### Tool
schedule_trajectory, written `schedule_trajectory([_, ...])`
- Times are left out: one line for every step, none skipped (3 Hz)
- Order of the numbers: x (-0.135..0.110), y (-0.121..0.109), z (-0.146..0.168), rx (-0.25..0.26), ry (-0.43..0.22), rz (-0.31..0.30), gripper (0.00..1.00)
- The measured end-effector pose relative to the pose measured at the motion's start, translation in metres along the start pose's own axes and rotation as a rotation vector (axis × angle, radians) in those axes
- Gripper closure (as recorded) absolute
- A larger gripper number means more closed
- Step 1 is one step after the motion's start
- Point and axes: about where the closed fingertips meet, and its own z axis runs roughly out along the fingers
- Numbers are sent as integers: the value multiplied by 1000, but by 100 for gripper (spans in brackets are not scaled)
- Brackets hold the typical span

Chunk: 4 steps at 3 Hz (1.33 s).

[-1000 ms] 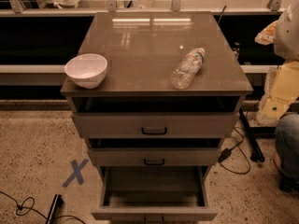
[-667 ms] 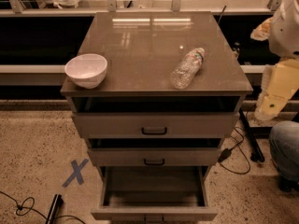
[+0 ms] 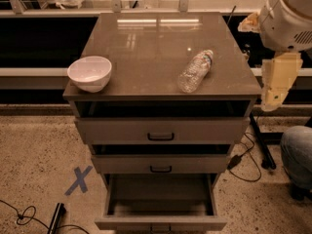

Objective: Place water bottle into bottom drawer

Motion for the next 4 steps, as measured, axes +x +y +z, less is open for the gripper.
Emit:
schedule_trajectory([0,0,0,0,0,-1,0])
schedule_trajectory([-4,-7,3,3,42,-46,0])
schedule_trajectory([-8,-34,19,20,55,-171,0])
schedule_trajectory([-7,-56,48,8,27,-341,0])
